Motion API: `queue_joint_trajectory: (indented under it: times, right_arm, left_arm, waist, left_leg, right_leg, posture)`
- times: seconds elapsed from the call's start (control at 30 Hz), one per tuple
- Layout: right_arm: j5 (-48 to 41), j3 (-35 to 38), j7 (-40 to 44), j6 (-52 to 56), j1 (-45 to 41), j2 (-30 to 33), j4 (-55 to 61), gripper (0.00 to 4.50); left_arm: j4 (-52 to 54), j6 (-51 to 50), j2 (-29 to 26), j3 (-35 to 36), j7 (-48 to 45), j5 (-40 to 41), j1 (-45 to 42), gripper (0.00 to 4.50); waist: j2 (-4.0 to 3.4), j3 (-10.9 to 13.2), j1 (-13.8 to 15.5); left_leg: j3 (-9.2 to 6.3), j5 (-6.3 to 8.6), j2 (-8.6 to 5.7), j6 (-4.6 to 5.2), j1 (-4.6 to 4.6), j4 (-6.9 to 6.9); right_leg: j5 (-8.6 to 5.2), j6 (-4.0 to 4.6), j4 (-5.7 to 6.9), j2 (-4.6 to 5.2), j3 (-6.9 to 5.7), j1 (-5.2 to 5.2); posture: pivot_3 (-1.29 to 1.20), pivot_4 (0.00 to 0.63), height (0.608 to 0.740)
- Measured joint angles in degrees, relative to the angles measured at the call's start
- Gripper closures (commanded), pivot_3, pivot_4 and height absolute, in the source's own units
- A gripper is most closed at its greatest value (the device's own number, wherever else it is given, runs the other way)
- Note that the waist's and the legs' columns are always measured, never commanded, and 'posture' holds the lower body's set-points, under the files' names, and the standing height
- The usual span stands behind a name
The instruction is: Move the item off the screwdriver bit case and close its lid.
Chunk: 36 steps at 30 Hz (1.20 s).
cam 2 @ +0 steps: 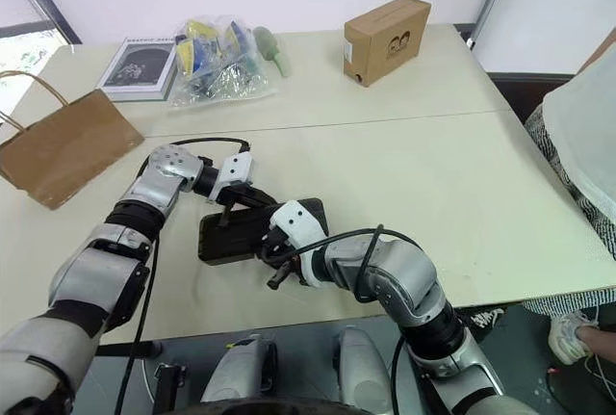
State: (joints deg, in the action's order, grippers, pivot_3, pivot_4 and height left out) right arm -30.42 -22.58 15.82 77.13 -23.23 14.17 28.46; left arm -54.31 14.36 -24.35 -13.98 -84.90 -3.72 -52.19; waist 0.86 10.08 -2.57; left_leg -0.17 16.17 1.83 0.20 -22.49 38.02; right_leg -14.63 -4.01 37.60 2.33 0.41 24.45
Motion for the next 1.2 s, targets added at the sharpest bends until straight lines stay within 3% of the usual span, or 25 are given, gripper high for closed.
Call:
queue_joint_trajectory:
  times: [0.93,1.2]
  right_arm:
    - [3.1,-3.9,0.5,-4.9,0.0,3.0,0.0,4.48]
    - [0.6,1.2,4.8,-3.0,-0.2,7.4,2.9,4.48]
  left_arm:
    - [0.6,1.5,0.5,-0.2,1.0,-1.9,0.1,4.5]
    - [-5.7,6.5,1.1,0.2,12.1,-2.5,-2.4,4.5]
  waist:
    - [-0.07,-0.2,0.3]
    - [-0.36,-0.7,1.8]
  left_leg:
    - [0.02,0.0,-0.01,0.0,0.06,0.0]
    - [-0.01,0.0,-0.07,0.0,0.24,0.04]
  right_leg:
    - [0.0,0.0,0.01,0.01,0.02,-0.06]
    - [0.0,-0.03,-0.01,0.11,-0.06,-0.36]
  posture:
    - [0.0,0.15,0.74]
    - [0.0,0.15,0.74]
